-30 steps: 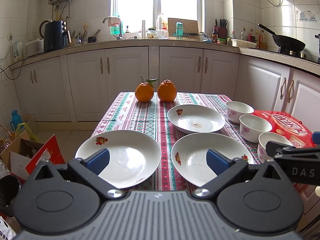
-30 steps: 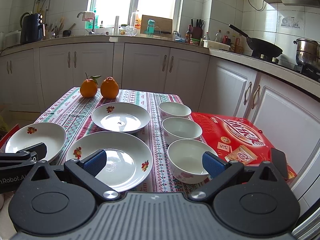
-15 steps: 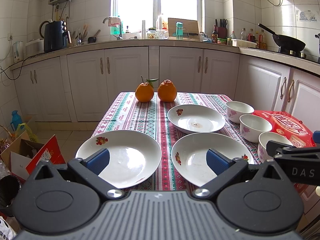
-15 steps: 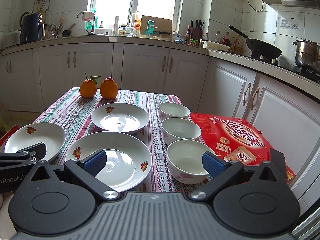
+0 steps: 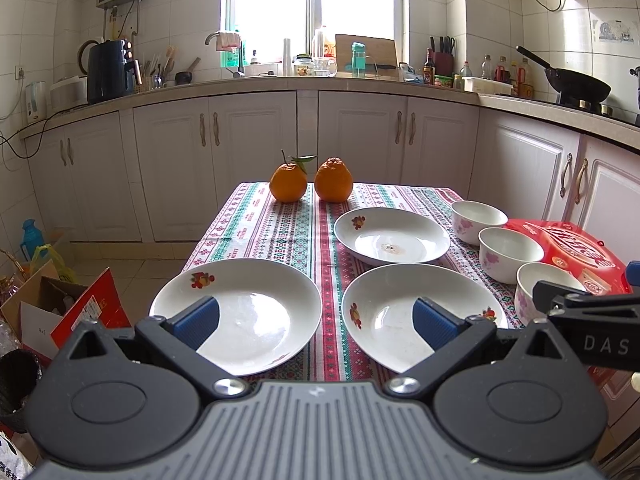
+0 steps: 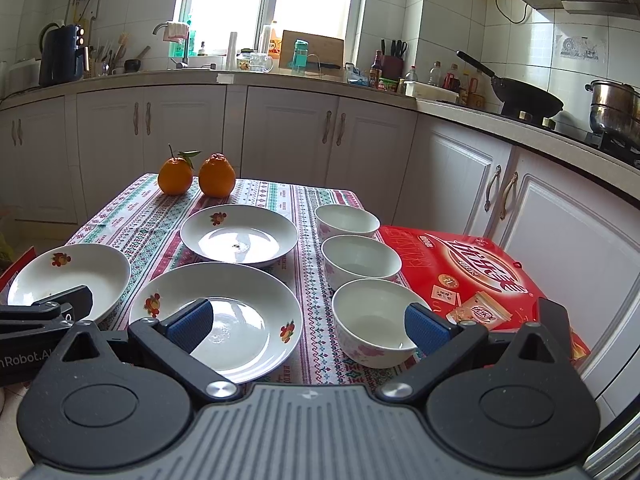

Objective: Organize plates and bowls

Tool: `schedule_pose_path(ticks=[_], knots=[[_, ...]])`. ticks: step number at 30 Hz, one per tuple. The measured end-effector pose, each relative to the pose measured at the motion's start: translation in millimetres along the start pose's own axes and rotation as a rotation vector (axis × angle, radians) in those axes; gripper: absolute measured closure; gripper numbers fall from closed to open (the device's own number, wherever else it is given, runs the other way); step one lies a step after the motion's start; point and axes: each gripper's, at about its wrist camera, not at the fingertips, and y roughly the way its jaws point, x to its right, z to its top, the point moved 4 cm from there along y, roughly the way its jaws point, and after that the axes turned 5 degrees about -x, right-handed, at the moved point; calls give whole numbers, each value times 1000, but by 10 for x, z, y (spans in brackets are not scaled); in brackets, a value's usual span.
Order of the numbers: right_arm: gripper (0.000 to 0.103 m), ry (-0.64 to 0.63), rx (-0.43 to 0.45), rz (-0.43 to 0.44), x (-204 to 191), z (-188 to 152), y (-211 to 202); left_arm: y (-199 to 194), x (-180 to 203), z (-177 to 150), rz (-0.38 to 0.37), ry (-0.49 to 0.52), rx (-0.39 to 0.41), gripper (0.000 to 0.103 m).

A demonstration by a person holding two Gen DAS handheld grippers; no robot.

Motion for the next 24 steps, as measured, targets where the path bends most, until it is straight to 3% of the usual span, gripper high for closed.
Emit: schedule_pose_path(ticks=[24], knots=[[0, -20, -4, 1, -77, 45, 61, 65, -33, 18, 5, 2, -7, 1]])
